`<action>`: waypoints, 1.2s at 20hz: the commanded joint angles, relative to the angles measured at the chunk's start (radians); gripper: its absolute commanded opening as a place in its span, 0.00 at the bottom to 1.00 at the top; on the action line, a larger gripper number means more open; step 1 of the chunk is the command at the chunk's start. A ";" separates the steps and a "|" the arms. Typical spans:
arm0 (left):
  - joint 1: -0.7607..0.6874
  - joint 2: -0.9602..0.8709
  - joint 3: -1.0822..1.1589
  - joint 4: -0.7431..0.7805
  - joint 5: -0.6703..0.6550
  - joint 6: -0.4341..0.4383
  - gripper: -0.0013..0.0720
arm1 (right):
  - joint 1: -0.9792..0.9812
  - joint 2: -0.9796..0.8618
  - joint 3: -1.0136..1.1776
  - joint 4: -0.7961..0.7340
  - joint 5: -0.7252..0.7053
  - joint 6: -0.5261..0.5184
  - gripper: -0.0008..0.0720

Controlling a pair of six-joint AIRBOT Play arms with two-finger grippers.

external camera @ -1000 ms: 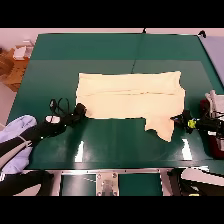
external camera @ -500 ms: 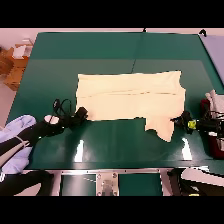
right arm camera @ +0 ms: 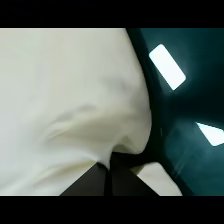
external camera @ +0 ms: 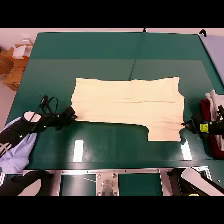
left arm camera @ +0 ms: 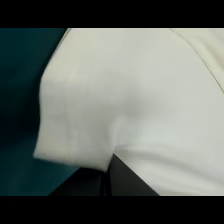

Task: Fold the shirts.

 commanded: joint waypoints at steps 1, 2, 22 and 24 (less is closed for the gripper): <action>0.027 0.073 0.005 0.198 -0.167 -0.078 0.05 | 0.024 0.154 0.007 -0.121 0.029 0.114 0.03; 0.027 0.079 0.021 0.206 -0.191 -0.095 0.05 | 0.024 0.180 0.026 -0.113 0.031 0.124 0.03; -0.016 -0.735 1.071 0.193 -0.088 -0.063 0.91 | 0.429 -0.786 1.064 0.006 -0.061 0.219 0.15; 0.005 -0.755 1.113 0.181 -0.076 -0.066 0.99 | 0.401 -0.851 1.150 0.029 -0.022 0.217 0.81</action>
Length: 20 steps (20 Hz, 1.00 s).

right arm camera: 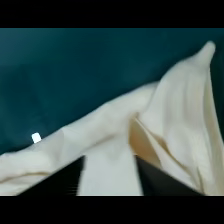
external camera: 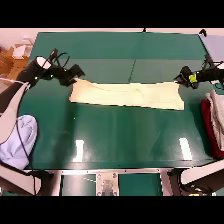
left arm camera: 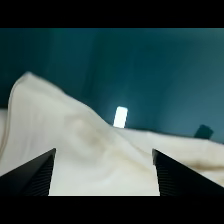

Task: Fold the shirts.

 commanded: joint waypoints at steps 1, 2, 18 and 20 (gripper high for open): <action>0.039 -0.074 0.105 -0.036 0.048 0.010 0.99 | -0.034 -0.134 0.161 0.032 0.049 0.001 0.81; 0.071 -0.071 0.138 -0.035 -0.023 0.010 0.99 | -0.061 -0.133 0.188 0.033 0.076 -0.021 0.81; 0.120 -0.061 0.293 -0.077 -0.404 0.140 0.05 | -0.200 -0.303 0.134 0.164 0.429 -0.439 0.89; 0.080 -0.061 0.293 -0.087 -0.389 0.168 0.05 | -0.157 -0.309 0.134 0.164 0.425 -0.451 0.89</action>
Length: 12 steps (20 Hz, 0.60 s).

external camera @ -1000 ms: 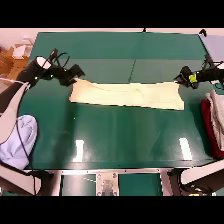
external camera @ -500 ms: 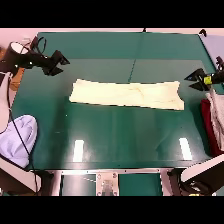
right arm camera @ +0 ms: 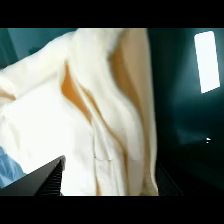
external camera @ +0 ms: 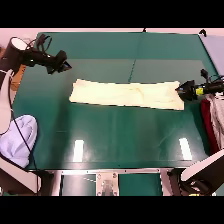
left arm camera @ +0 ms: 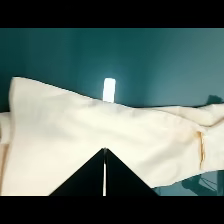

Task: Fold the shirts.

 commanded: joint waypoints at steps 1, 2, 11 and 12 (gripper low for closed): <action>-0.066 0.000 0.001 -0.019 0.021 0.051 0.05 | 0.061 -0.026 -0.003 -0.003 0.003 -0.051 0.89; -0.090 0.000 0.001 -0.019 0.034 0.052 0.05 | 0.085 -0.026 -0.003 -0.004 0.004 -0.058 0.89; -0.374 -0.059 0.001 -0.018 0.269 0.164 0.05 | 0.131 -0.018 0.222 -0.013 0.052 0.007 0.03; -0.420 -0.092 0.002 -0.019 0.309 0.166 0.05 | 0.140 -0.005 0.259 -0.013 0.076 0.029 0.03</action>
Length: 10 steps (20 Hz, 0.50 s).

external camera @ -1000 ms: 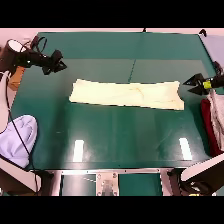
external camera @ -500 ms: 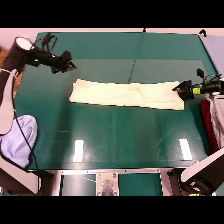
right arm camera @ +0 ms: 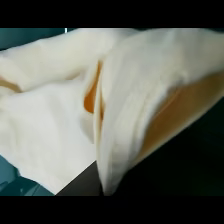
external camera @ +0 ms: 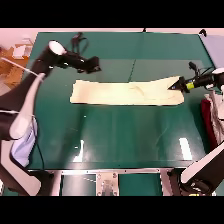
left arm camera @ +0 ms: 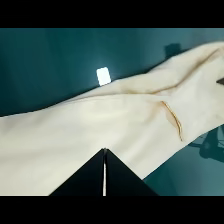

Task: Fold the shirts.

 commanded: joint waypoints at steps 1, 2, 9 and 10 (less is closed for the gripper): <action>-0.149 -0.084 0.001 0.000 0.150 0.032 0.05 | 0.028 0.040 0.121 0.019 0.074 0.064 0.03; -0.194 -0.121 0.002 0.000 0.189 0.042 0.05 | 0.042 0.069 0.129 0.022 0.093 0.069 0.03; -0.350 -0.340 0.181 -0.012 0.177 0.019 0.05 | 0.123 0.306 0.130 0.022 0.179 0.099 0.03; -0.356 -0.357 0.200 -0.012 0.171 0.006 0.05 | 0.131 0.336 0.130 0.022 0.178 0.099 0.03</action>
